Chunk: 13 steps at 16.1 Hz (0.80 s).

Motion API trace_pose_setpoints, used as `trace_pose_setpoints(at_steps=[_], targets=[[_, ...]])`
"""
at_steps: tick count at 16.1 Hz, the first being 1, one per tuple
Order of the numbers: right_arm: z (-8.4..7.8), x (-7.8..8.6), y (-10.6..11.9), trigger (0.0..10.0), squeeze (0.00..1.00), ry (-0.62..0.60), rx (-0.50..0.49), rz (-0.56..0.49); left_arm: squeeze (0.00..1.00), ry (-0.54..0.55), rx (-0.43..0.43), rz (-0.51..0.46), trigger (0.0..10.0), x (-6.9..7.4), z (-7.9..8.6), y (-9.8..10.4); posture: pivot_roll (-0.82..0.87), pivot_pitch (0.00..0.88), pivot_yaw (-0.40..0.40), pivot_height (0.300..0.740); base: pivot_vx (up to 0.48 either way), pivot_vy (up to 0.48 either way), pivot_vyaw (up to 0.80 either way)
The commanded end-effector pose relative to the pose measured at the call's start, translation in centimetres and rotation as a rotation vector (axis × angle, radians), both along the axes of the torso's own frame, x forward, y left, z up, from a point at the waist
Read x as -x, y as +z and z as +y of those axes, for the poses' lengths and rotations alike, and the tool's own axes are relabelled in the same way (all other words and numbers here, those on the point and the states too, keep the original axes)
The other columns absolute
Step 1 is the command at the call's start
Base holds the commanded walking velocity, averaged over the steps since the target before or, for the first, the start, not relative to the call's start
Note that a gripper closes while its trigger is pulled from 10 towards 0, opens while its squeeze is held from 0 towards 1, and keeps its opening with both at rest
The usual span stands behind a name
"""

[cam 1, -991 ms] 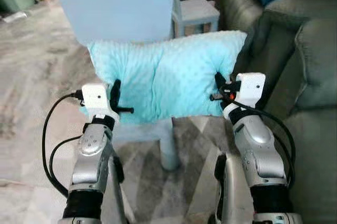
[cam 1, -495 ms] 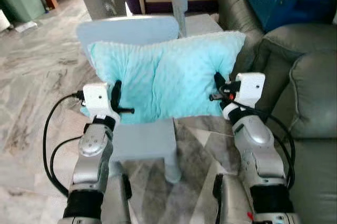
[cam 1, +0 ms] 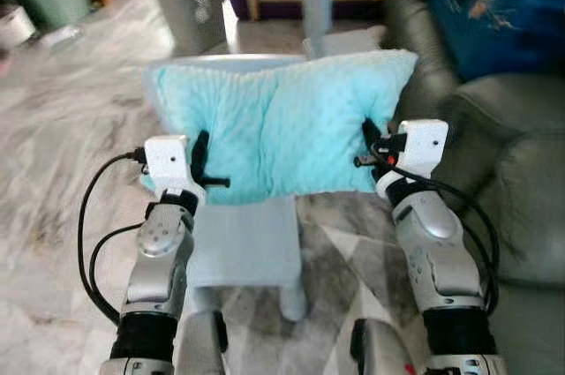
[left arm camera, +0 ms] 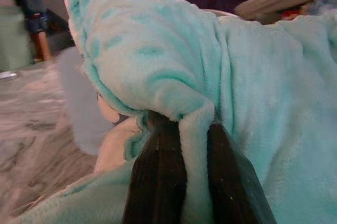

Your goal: Move the pillow to the sofa

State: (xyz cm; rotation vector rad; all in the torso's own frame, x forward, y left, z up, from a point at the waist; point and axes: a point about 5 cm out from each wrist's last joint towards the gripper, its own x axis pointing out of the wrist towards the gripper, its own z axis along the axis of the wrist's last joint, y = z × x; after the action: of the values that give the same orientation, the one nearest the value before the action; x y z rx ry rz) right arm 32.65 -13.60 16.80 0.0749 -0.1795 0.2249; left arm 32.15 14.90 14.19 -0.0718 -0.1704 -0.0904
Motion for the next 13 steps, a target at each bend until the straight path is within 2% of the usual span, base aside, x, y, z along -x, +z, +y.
trace_pose_setpoints(at_steps=[1,11,13], targets=[[0.81,0.02,0.99,10.0,0.00,0.032,0.002,-0.040,0.00,0.009,-0.008,-0.005,10.0,0.01,0.18,0.01,-0.13,0.000,0.047,0.615,0.000,0.000,0.00],[0.87,-0.03,1.40,10.0,0.00,0.032,-0.001,-0.054,0.00,0.001,0.001,0.002,10.0,0.02,-0.05,-0.17,-0.13,0.000,0.045,0.738,0.000,0.000,0.00],[0.86,-0.05,1.49,10.0,0.00,0.032,-0.007,-0.056,0.00,-0.002,0.003,0.004,10.0,0.00,-0.10,-0.20,-0.13,0.000,0.044,0.740,0.000,0.000,0.00]])
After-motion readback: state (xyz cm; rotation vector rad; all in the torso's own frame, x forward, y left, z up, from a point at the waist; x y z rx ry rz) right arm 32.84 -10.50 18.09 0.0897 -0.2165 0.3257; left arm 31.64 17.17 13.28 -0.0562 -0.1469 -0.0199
